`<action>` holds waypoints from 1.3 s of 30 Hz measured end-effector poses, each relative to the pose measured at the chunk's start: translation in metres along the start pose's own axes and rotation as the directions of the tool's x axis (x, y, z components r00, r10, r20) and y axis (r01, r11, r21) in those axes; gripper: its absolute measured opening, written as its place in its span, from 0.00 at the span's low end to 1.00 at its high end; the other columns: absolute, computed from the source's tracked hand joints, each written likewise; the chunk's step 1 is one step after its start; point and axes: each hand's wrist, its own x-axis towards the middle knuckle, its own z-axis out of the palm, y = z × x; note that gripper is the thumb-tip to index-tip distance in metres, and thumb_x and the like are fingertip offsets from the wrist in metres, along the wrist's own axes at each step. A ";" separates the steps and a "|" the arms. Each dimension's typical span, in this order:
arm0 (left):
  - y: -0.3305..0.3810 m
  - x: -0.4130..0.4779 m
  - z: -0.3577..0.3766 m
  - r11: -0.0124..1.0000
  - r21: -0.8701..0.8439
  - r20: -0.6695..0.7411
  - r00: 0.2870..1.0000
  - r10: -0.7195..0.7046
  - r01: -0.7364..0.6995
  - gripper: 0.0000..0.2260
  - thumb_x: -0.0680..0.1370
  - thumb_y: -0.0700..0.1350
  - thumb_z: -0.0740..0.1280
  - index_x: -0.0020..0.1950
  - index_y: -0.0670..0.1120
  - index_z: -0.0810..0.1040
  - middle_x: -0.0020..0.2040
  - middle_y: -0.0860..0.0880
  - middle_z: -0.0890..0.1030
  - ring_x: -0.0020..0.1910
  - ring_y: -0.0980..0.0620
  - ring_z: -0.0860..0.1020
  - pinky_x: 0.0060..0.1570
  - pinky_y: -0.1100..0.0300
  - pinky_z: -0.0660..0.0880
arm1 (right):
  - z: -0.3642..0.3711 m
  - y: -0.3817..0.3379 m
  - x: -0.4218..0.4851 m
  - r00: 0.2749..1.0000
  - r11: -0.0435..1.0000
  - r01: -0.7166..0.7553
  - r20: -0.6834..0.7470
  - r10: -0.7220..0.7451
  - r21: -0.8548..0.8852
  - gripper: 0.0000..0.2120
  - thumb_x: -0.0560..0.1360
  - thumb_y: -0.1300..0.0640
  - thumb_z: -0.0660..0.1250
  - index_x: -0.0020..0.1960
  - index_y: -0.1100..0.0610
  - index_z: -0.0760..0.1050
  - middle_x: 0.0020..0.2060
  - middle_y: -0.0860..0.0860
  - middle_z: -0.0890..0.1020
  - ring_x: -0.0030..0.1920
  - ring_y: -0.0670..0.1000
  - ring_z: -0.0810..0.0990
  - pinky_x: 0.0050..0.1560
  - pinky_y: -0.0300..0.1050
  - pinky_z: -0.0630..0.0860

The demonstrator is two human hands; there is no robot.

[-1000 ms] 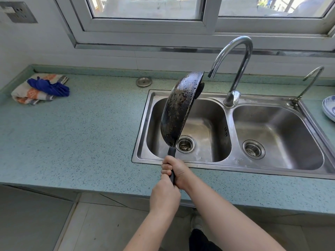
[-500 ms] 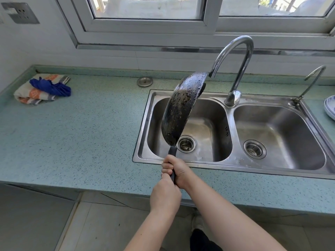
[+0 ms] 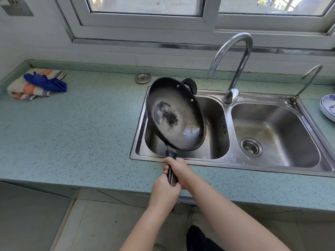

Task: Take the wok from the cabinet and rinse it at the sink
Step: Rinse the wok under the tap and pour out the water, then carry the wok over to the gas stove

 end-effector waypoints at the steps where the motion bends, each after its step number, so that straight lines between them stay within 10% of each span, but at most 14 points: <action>1: -0.001 0.000 0.001 1.000 -0.007 0.010 1.000 -0.006 0.006 0.07 0.73 0.41 0.65 0.35 0.45 0.70 0.29 0.49 0.75 0.19 0.56 0.75 0.19 0.67 0.70 | -0.001 0.001 -0.001 1.000 1.000 -0.006 -0.010 0.006 -0.009 0.12 0.76 0.63 0.60 0.35 0.57 0.64 0.24 0.52 0.68 0.19 0.46 0.69 0.23 0.35 0.68; 21: -0.015 0.005 0.035 0.977 -0.083 0.081 0.979 -0.189 0.196 0.07 0.67 0.46 0.68 0.36 0.49 0.70 0.41 0.43 0.83 0.39 0.42 0.84 0.38 0.53 0.79 | -0.032 0.023 -0.003 0.993 0.976 0.006 -0.110 -0.031 -0.216 0.10 0.76 0.66 0.61 0.36 0.60 0.68 0.28 0.55 0.74 0.19 0.44 0.75 0.25 0.37 0.74; 39: 0.001 -0.015 0.061 0.974 -0.090 -0.233 0.947 -0.222 0.207 0.13 0.72 0.47 0.66 0.53 0.42 0.78 0.47 0.42 0.82 0.46 0.43 0.80 0.37 0.58 0.72 | -0.042 0.014 -0.009 0.994 0.860 0.019 -0.080 -0.069 -0.511 0.13 0.70 0.67 0.61 0.28 0.59 0.68 0.20 0.52 0.74 0.18 0.45 0.72 0.21 0.31 0.66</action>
